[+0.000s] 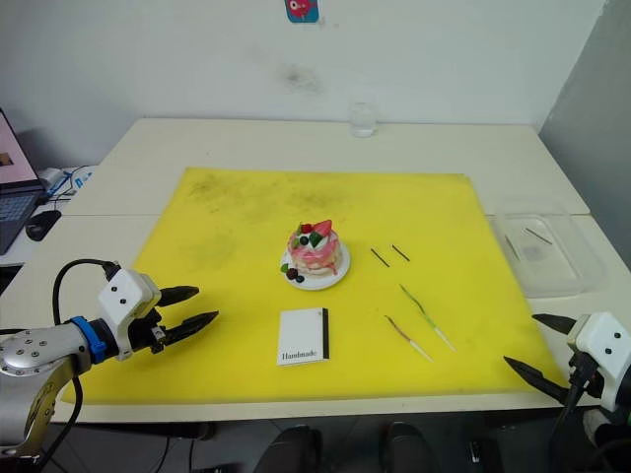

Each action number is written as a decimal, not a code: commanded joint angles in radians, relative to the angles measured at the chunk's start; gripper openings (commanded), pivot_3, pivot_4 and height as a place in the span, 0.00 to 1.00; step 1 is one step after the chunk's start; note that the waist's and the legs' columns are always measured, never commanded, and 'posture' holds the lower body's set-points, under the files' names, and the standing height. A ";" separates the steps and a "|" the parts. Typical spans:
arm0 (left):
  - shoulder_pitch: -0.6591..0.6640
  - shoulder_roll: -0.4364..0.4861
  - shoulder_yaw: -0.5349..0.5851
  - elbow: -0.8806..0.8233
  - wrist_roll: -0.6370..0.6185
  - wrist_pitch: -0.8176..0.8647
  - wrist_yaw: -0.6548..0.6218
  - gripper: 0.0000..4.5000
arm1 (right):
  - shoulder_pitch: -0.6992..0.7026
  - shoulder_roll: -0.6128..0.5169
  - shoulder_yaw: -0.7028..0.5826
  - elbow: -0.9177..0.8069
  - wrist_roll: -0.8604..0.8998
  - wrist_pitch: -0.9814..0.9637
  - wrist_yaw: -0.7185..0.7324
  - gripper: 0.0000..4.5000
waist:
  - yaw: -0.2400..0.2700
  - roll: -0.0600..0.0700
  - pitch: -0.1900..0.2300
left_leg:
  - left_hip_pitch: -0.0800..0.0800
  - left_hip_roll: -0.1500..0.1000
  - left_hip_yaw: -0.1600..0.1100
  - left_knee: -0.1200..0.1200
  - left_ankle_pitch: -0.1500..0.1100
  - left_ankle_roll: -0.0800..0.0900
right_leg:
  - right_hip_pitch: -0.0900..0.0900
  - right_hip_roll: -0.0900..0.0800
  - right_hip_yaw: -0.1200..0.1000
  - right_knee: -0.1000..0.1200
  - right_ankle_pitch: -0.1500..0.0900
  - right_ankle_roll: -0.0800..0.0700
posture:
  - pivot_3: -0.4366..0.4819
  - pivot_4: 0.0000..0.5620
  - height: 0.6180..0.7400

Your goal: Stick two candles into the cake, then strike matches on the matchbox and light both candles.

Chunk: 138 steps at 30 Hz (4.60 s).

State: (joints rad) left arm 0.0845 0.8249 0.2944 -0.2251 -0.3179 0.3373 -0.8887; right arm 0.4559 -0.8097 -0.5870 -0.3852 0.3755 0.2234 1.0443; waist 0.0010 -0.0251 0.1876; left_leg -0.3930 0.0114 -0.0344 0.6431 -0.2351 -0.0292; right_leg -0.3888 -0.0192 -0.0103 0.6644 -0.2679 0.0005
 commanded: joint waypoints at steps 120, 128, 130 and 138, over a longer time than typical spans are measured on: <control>-0.543 -0.537 -0.170 -0.060 -1.249 0.689 0.558 0.81 | -0.771 0.236 0.393 -0.265 1.217 0.721 -0.929 0.00 | -0.004 0.001 -0.001 | -0.005 -0.001 0.006 0.002 0.000 0.001 | -0.001 0.002 0.000 -0.001 0.004 0.008 | 0.48 0.27 1.00; -0.550 -0.536 -0.181 -0.044 -1.263 0.685 0.553 0.29 | -0.763 0.208 0.431 -0.273 1.234 0.672 -0.949 0.00 | -0.004 0.001 -0.001 | -0.005 -0.001 0.006 0.002 0.000 0.001 | -0.001 0.003 0.000 -0.001 0.004 0.008 | 0.48 0.27 1.00; -0.549 -0.535 -0.181 -0.045 -1.262 0.685 0.551 0.18 | -0.759 0.202 0.435 -0.276 1.236 0.663 -0.949 0.00 | -0.004 0.001 -0.001 | -0.005 -0.001 0.006 0.002 0.000 0.001 | -0.001 0.003 0.000 -0.001 0.004 0.008 | 0.48 0.27 1.00; -0.544 -0.519 -0.181 -0.053 -1.264 0.690 0.536 0.00 | -0.755 0.184 0.459 -0.274 1.246 0.635 -0.947 0.09 | -0.004 0.001 -0.001 | -0.005 -0.001 0.006 0.002 0.000 0.001 | -0.002 0.003 0.000 -0.002 0.004 0.008 | 0.48 0.27 1.00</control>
State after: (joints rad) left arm -0.4596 0.3039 0.1117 -0.2586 -1.5558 1.0370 -0.3392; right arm -0.2960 -0.6172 -0.1249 -0.6326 1.6006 0.8823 0.0936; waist -0.0026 -0.0241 0.1866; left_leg -0.3981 0.0109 -0.0288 0.6449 -0.2348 -0.0287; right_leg -0.3905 -0.0163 -0.0099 0.6627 -0.2641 0.0081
